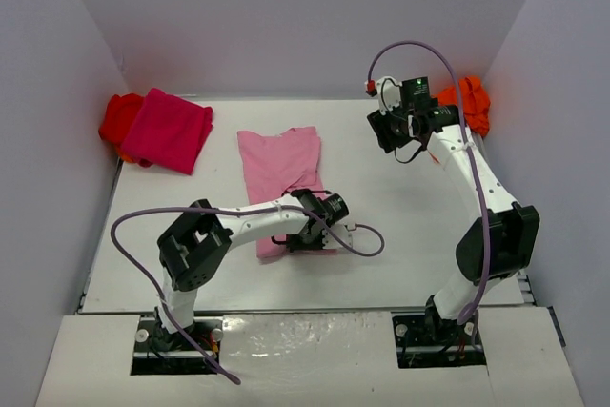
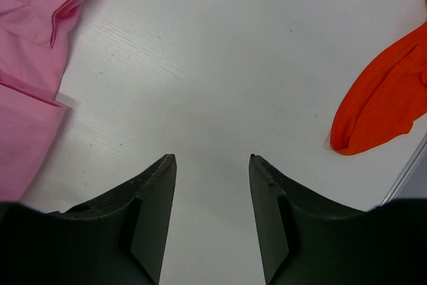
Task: Fold and stack the t-shirts
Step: Grab one side of the 2/3 rectangular tshirt with left arm, then fold the long partially folded tshirt into a neat square
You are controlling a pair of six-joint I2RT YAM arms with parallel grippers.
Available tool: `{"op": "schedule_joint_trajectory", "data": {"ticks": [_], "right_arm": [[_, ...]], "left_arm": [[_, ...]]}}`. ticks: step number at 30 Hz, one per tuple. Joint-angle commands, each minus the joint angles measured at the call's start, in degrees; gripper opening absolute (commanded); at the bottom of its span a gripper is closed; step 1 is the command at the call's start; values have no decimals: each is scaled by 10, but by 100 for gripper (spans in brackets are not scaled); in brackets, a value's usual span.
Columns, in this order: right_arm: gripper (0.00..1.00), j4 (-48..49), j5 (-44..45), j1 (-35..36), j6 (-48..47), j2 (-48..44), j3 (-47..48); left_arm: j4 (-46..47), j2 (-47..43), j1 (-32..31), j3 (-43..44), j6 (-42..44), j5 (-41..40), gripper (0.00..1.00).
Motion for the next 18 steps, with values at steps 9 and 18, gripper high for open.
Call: {"op": "schedule_joint_trajectory", "data": {"ticks": [9, 18], "right_arm": [[45, 21, -2, -2, -5, -68, -15], [46, 10, 5, -1, -12, -86, 0]], "left_arm": [[-254, -85, -6, 173, -8, 219, 0], [-315, -42, 38, 262, 32, 244, 0]]}}
